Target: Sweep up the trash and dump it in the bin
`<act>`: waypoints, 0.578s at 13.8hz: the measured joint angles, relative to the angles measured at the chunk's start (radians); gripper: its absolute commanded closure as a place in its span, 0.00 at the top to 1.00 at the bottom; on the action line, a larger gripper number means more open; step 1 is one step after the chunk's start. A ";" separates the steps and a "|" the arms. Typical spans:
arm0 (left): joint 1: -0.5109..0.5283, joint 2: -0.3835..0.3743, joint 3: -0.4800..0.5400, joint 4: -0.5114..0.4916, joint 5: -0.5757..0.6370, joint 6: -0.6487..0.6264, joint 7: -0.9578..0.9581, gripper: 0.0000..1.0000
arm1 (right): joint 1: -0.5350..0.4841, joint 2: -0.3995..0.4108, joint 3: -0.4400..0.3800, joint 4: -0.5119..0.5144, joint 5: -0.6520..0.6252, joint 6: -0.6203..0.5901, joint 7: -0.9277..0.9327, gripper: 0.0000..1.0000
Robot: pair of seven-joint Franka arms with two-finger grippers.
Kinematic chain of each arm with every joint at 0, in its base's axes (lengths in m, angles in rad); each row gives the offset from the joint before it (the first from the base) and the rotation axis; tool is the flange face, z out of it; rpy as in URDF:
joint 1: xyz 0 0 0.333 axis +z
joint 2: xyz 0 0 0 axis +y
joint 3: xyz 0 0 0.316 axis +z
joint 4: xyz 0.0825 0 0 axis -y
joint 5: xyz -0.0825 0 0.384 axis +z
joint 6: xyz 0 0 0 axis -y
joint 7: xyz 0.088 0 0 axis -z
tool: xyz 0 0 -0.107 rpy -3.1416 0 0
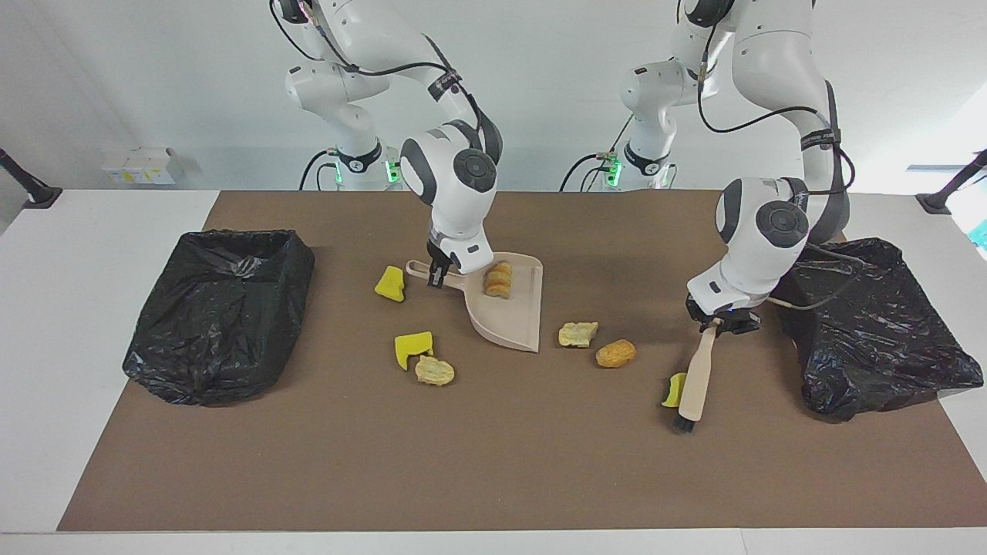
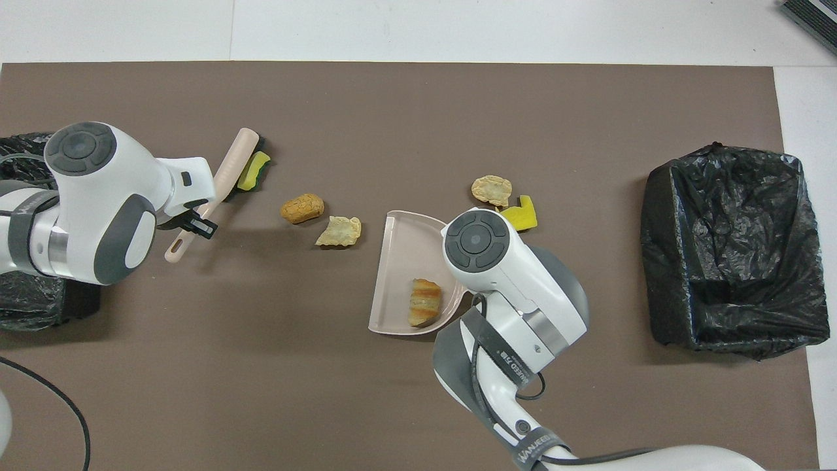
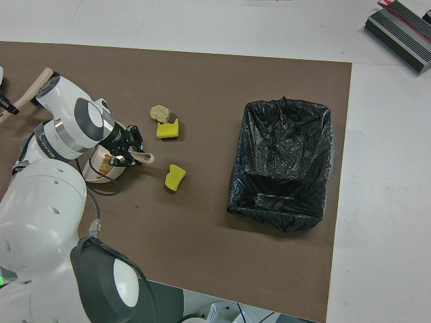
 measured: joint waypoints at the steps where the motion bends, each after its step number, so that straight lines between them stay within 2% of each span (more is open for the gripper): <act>1: -0.008 -0.001 -0.004 -0.003 0.001 -0.014 0.004 0.00 | 0.003 -0.001 0.000 0.000 0.000 -0.002 0.016 0.00; 6: -0.112 -0.053 -0.017 -0.099 -0.001 -0.028 0.038 0.00 | 0.011 0.003 0.000 -0.008 0.000 0.002 0.052 0.00; 8: -0.172 -0.089 -0.020 -0.148 -0.052 -0.029 0.038 0.00 | 0.014 0.005 0.000 -0.010 0.000 0.008 0.057 0.00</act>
